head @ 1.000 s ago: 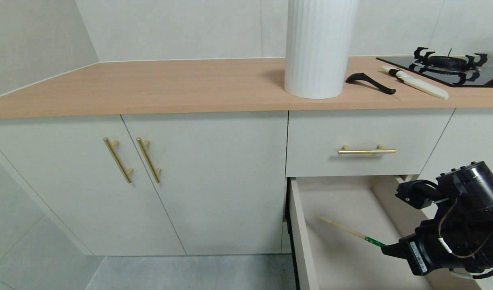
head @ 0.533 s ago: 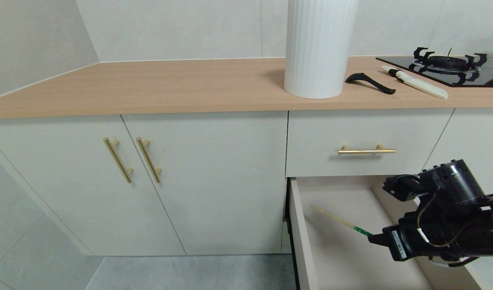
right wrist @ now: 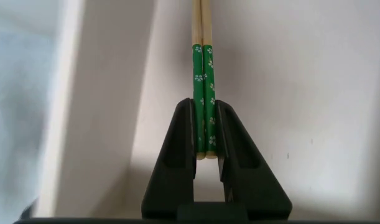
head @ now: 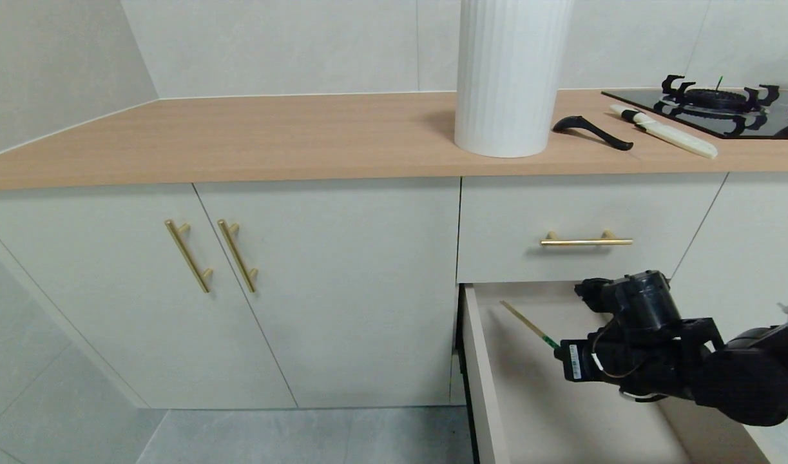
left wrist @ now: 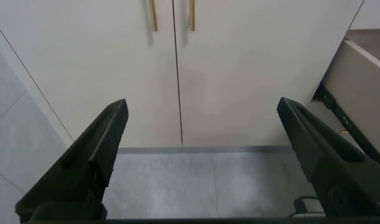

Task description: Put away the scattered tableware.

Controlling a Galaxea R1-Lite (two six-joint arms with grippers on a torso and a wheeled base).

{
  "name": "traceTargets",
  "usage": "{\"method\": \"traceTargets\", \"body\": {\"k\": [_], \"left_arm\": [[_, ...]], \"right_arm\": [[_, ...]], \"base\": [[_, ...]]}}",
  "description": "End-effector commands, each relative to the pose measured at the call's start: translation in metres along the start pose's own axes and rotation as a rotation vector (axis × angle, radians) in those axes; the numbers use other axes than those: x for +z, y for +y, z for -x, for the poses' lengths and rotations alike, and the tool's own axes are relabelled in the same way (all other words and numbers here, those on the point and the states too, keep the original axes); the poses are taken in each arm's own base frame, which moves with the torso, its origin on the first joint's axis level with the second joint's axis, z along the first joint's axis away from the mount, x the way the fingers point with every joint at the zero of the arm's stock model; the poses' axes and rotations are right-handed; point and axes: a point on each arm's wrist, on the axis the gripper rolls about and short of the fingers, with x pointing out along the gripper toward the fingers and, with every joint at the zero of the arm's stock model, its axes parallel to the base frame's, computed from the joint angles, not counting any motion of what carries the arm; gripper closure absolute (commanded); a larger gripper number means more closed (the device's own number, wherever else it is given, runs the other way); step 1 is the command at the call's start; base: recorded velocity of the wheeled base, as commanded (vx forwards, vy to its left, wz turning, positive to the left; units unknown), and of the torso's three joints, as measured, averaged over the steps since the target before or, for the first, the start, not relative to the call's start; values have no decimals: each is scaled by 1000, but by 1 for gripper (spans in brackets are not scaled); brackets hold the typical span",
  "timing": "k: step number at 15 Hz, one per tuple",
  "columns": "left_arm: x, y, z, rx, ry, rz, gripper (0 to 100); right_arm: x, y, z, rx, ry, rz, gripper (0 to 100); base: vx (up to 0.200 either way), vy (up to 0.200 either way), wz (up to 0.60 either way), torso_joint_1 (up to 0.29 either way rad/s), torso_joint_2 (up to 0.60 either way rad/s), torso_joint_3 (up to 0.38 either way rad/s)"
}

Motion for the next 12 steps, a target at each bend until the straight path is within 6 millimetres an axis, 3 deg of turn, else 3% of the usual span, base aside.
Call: {"method": "traceTargets", "body": {"k": [1,4,9,12], "left_arm": [[0,0,0,0,0,0,0],[0,0,0,0,0,0,0],[0,0,0,0,0,0,0],[0,0,0,0,0,0,0]], "right_arm": [[-23,3,-39,-36,41,-12,100],[-34,6,-58,-48,32,-15,100],[-41,7,-67,-54,39,-9,100],[-62,11,-78,-57,112,19,100]], "base": [[0,0,0,0,0,0],[0,0,0,0,0,0],[0,0,0,0,0,0],[0,0,0,0,0,0]]}}
